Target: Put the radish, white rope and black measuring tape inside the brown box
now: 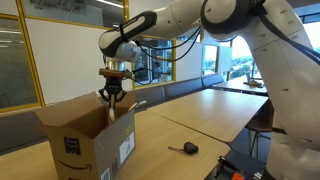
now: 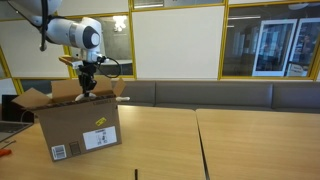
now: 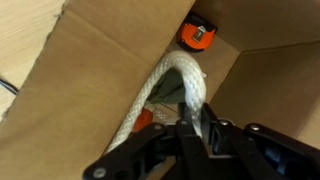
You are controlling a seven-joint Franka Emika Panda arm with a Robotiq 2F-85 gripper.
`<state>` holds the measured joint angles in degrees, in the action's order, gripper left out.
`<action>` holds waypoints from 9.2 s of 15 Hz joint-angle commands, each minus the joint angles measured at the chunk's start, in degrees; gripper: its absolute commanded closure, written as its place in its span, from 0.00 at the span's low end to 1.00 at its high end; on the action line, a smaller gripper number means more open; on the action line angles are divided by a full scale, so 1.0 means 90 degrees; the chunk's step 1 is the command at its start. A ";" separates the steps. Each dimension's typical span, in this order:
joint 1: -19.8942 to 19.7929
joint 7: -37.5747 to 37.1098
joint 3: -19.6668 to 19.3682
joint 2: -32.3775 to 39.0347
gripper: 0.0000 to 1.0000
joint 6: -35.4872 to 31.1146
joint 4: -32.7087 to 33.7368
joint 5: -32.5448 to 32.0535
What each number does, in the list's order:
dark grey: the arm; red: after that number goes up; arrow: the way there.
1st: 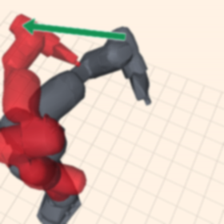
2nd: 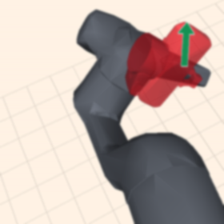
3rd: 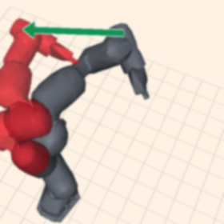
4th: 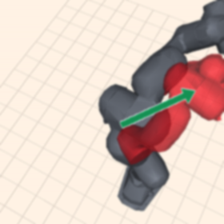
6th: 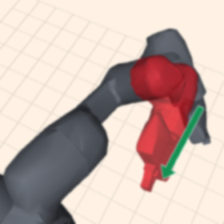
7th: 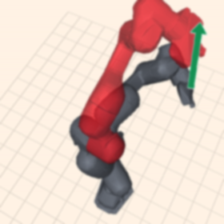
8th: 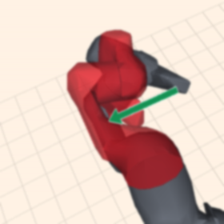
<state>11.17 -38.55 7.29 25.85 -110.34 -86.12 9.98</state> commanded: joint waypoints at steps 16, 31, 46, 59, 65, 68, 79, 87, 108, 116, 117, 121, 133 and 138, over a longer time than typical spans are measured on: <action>0.0084 -0.0311 -0.0554 -0.1600 0.00 0.0027 -0.0569 -0.1180; -0.1348 -0.0009 -0.0731 -0.4608 0.00 -0.1273 -0.4991 -0.2115; -0.2139 0.1786 -0.1455 -0.3033 0.00 -0.3866 -0.6460 -0.1615; -0.2221 0.3837 -0.1480 -0.1539 0.00 -0.4710 -0.6529 0.0049; -0.2141 0.3840 -0.1549 -0.0911 0.00 -0.4696 -0.6446 -0.0225; -0.2129 0.3869 -0.1491 -0.0665 0.00 -0.4685 -0.6360 -0.0190; -0.2065 0.3871 -0.1392 -0.0353 0.00 -0.4620 -0.6032 -0.0247; -0.2068 0.3873 -0.1442 -0.0089 0.00 -0.4558 -0.5768 -0.0339; -0.1372 0.2797 -0.1508 -0.2103 0.44 -0.4423 -0.6075 -0.0655; -0.1030 0.1027 -0.0873 -0.3662 0.44 -0.3750 -0.5480 -0.2160; -0.1044 0.0870 -0.0720 -0.3820 0.44 -0.3636 -0.5389 -0.2267; -0.1041 0.0369 -0.0085 -0.4187 0.44 -0.3323 -0.4979 -0.2640; -0.0472 0.0659 0.0756 -0.3390 0.44 -0.3629 -0.4165 -0.2097; -0.0197 0.0807 0.0702 -0.2280 0.44 -0.4030 -0.3546 -0.2154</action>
<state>8.06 -33.60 14.24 -1.08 -144.60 -123.81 -10.01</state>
